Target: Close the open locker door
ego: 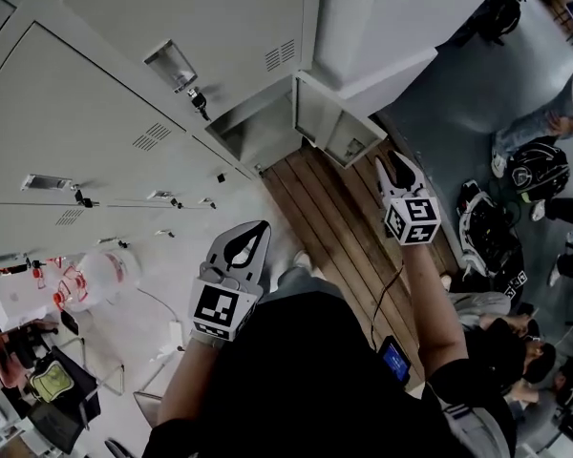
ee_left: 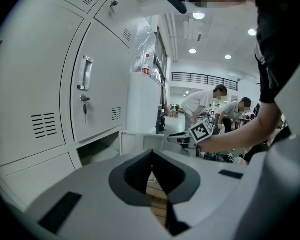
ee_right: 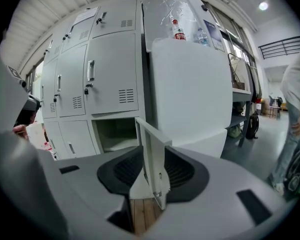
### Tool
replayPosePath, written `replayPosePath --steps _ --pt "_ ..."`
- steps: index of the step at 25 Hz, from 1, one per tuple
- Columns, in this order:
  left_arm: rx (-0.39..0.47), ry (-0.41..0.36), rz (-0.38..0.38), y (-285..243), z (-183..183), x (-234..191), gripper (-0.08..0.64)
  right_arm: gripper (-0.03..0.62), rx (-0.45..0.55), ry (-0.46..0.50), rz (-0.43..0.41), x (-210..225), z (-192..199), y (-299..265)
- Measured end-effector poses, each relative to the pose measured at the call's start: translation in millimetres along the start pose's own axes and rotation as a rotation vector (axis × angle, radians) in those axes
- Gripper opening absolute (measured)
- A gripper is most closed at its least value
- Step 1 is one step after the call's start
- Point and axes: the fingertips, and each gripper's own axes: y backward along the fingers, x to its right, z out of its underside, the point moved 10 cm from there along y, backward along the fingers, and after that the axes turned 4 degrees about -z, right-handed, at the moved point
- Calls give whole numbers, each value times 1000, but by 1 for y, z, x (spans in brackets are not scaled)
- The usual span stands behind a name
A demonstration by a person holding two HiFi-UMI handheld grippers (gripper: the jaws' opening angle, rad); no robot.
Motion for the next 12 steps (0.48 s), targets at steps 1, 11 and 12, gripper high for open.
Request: replayPosePath --steps 1,11,12 --pt "-3 0 -4 2 1 -2 21 129 -8 4 3 3 1 -5" --pt "-20 23 -62 14 15 -11 21 135 -29 -16 29 25 3 -42" --pt "-21 24 -68 15 16 -12 21 135 -31 -22 34 27 4 -43"
